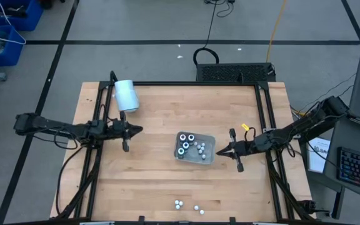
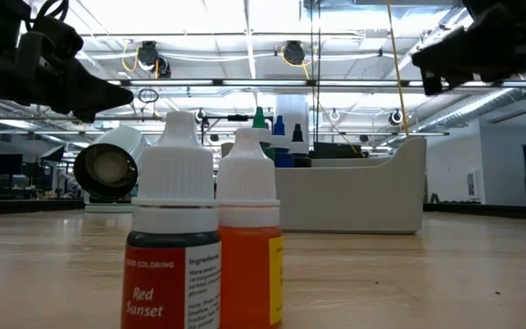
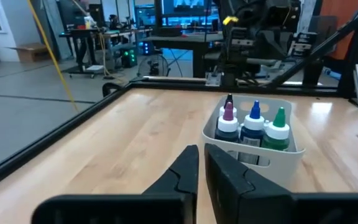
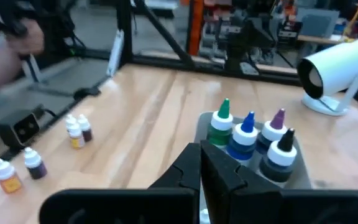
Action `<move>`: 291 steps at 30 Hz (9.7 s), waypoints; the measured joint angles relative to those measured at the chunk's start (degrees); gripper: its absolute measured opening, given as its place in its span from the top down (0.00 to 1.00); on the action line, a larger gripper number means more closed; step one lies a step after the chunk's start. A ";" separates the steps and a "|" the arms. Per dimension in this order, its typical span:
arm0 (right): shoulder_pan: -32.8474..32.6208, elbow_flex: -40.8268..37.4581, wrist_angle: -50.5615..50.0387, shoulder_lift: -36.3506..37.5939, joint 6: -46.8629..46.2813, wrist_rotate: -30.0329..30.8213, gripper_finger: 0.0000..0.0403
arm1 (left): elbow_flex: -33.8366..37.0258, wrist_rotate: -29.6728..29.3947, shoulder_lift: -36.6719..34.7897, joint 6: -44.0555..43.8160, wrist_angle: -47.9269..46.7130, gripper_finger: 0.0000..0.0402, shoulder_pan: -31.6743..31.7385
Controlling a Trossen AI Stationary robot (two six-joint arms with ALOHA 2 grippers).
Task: Pick & Place food coloring
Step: Put the small orange food coloring bottle into the bin
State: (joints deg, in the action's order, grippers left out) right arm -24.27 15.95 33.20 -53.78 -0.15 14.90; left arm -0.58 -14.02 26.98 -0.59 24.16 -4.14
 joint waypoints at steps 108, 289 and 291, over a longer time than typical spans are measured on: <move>-26.37 71.33 -57.45 -69.07 -55.76 18.43 0.54 | -0.04 0.44 0.00 0.42 6.05 0.91 -0.02; 8.42 37.41 -32.09 -44.68 -12.73 5.81 0.86 | -0.04 -6.38 0.00 27.70 15.06 0.91 -0.02; 8.42 37.41 -31.52 -45.16 -12.73 5.81 0.86 | -0.06 -6.09 0.02 27.68 15.07 0.91 -0.02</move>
State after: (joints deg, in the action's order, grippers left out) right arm -15.86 53.36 1.68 -98.94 -12.88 20.71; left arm -0.64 -20.11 27.00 27.09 39.23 -4.16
